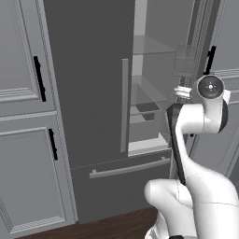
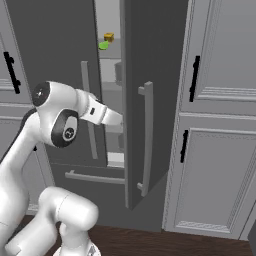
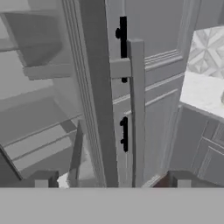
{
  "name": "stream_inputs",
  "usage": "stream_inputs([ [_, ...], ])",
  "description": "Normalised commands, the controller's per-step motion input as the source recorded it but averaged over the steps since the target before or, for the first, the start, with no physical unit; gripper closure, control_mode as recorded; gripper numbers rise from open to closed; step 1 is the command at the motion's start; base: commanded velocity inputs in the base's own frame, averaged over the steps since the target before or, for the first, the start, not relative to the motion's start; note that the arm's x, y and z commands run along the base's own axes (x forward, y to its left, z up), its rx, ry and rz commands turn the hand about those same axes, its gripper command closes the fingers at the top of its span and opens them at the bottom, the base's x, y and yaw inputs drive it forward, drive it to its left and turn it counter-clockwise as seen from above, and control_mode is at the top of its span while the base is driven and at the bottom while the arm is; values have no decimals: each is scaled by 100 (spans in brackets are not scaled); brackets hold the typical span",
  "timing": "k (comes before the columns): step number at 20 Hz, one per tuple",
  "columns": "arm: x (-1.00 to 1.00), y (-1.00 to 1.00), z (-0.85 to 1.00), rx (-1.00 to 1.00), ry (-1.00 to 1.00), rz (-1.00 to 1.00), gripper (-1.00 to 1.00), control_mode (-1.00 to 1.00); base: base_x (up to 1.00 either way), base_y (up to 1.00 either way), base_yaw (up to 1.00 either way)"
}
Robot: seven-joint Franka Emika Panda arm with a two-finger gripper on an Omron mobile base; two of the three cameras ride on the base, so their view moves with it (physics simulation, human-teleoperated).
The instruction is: Grab a lemon wedge from the fridge and one ice cube from the ice bowl, and put them in the glass of lemonade.
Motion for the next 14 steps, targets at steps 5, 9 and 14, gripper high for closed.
stream_inputs([
  [5,98,64,1,-28,39,-1,-100,-100,0,0,0],
  [9,77,3,-32,-8,15,0,-100,-100,0,0,0],
  [14,59,-22,-54,-10,1,0,-100,-100,0,0,0],
])
